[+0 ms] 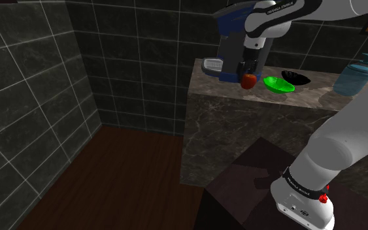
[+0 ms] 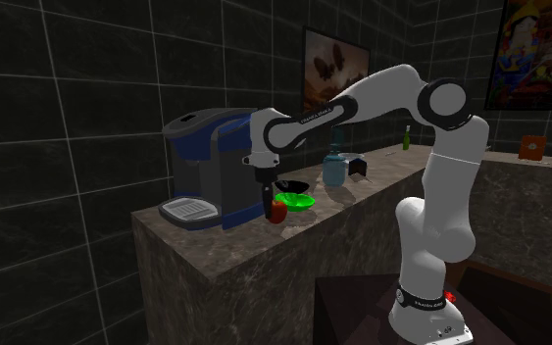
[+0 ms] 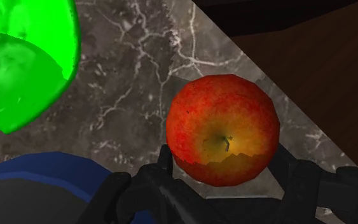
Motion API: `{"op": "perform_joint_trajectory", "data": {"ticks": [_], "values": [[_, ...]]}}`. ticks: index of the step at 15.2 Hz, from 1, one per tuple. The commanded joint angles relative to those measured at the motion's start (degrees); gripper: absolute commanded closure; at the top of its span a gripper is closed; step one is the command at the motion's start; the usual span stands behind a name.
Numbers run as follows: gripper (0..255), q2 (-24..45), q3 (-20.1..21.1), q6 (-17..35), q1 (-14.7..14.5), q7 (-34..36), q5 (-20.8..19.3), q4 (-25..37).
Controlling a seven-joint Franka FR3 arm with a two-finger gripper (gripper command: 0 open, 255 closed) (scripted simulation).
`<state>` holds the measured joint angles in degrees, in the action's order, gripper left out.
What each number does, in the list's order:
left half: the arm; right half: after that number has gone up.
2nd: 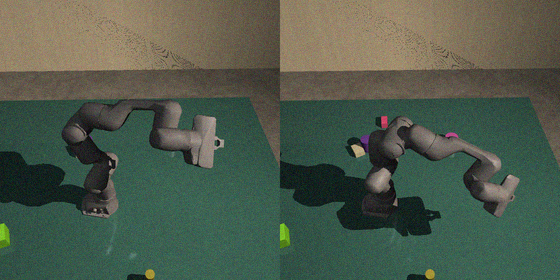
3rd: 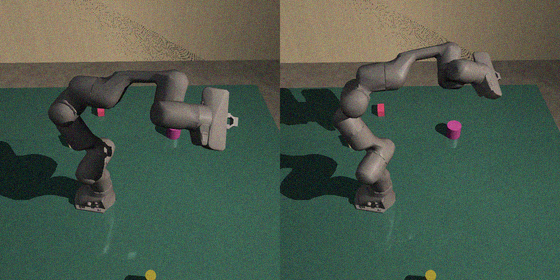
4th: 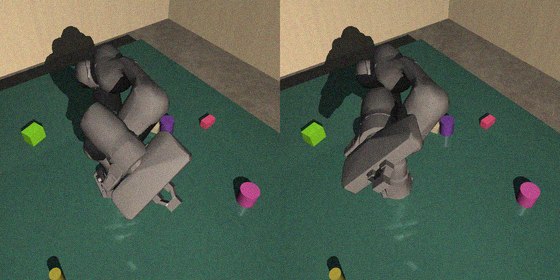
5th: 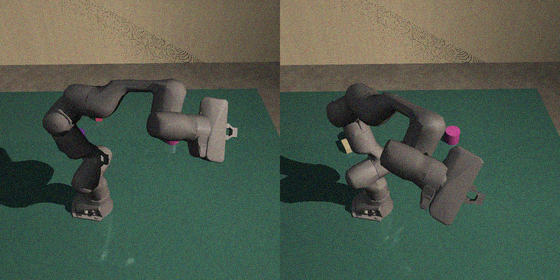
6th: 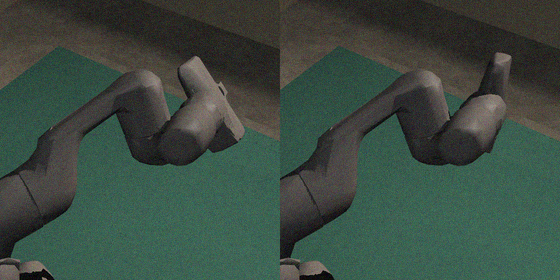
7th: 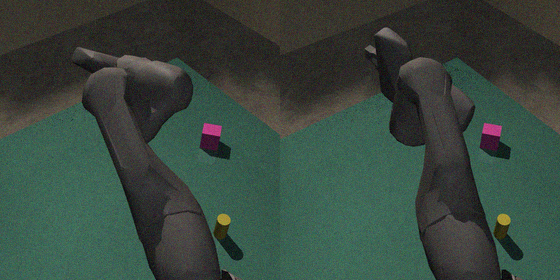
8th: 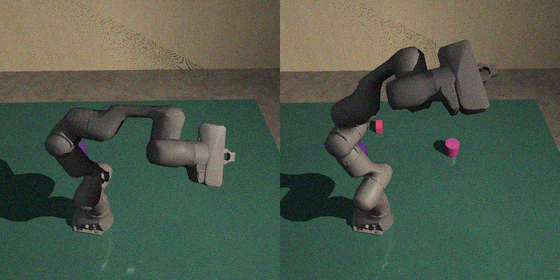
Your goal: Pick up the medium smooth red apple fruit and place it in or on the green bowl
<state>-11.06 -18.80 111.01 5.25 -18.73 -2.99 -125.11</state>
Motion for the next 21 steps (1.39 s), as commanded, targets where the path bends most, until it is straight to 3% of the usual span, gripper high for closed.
{"op": "perform_joint_trajectory", "data": {"ticks": [1, 17, 21], "values": [[255, -0.32, 0.07, -1.52, -0.01, 0.06, -0.06, 1.19], [255, -1.67, 0.70, -13.12, -0.19, 0.37, -0.15, 11.49], [255, -1.51, -2.68, -13.29, 2.18, -5.15, -1.16, 11.98]]}}
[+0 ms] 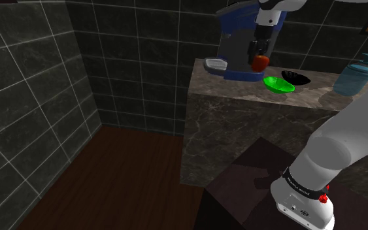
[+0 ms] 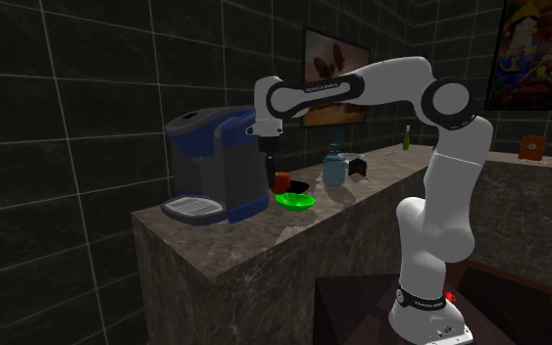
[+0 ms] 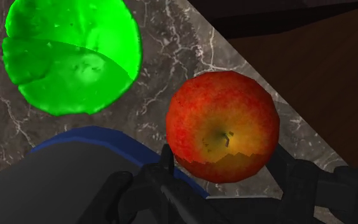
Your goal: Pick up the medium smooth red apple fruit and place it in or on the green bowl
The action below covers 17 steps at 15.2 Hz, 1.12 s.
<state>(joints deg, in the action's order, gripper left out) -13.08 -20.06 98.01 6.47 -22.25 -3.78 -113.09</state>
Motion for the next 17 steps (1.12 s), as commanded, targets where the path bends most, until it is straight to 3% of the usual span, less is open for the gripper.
{"op": "perform_joint_trajectory", "data": {"ticks": [1, 11, 17], "values": [[255, 0.71, -2.29, -0.33, 1.54, -3.04, -0.57, 0.25], [255, 6.98, -12.62, -0.83, 6.89, -19.20, -0.20, 7.13], [255, 7.05, -13.66, 3.77, 6.08, -19.07, -0.33, 2.63]]}}
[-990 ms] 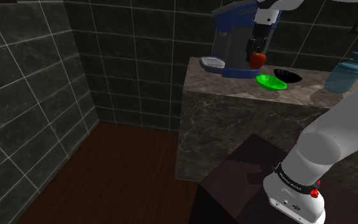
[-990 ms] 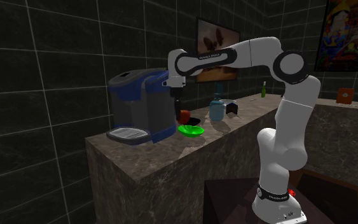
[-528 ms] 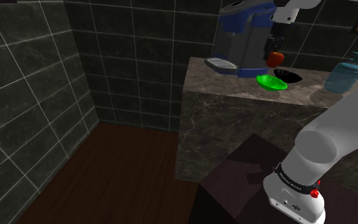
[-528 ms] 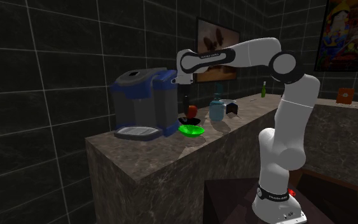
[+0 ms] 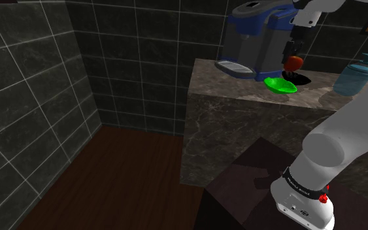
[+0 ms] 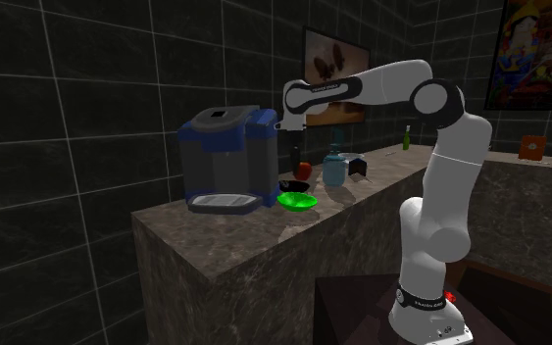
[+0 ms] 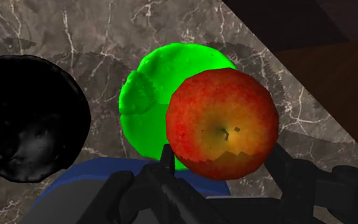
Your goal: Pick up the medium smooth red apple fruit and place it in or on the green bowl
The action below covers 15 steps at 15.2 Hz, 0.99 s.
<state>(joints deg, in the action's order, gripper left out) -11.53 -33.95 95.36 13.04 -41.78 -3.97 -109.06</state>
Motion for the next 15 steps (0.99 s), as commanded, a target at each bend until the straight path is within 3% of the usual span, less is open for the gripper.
{"op": "perform_joint_trajectory", "data": {"ticks": [1, 7, 15], "values": [[255, 5.56, 0.01, 7.19, -0.67, 0.47, -0.14, -2.10], [255, 6.27, -1.87, 12.05, -2.19, 0.37, 0.01, -6.27], [255, 6.05, -4.79, 12.02, -5.25, 0.64, -0.35, -6.26]]}}
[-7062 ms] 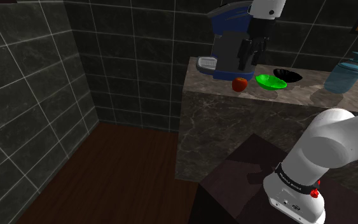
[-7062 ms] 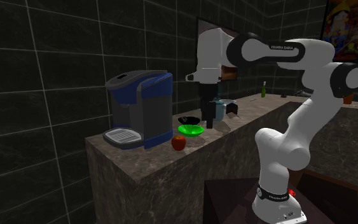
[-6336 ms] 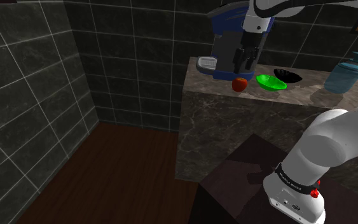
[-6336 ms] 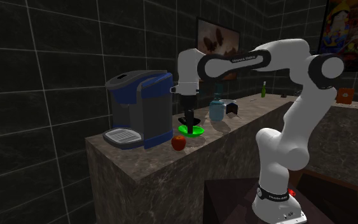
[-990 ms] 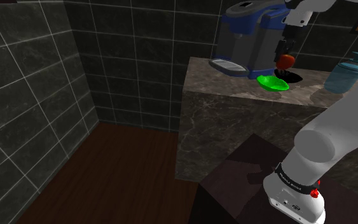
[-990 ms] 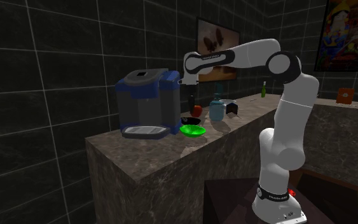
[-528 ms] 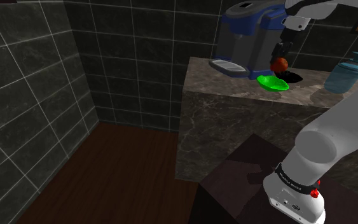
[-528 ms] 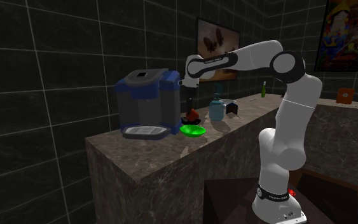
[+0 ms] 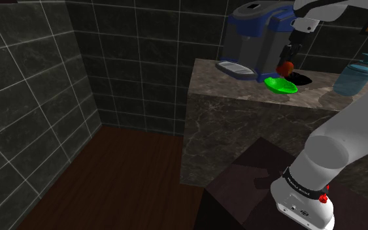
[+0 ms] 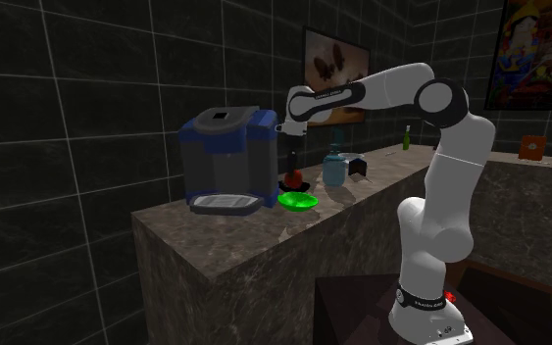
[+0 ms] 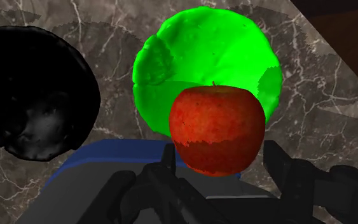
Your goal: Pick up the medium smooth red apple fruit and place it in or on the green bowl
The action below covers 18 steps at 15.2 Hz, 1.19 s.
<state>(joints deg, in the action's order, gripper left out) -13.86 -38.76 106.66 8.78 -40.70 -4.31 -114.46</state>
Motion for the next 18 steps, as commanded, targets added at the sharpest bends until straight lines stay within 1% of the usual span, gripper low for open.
{"op": "perform_joint_trajectory", "data": {"ticks": [1, 5, 6, 10, 18], "values": [[0, 7.96, 0.29, 0.16, -0.97, -0.06, -0.26, -0.61], [0, 5.08, 1.54, -1.97, -0.63, 1.41, -1.81, -0.96], [0, 8.35, -0.46, 0.71, -1.49, -0.39, -0.06, -0.86], [0, 7.90, -1.28, -6.58, -2.96, -0.21, -0.24, 6.15], [0, 7.76, -2.73, -6.60, -4.51, -0.05, -0.44, 6.15]]}}
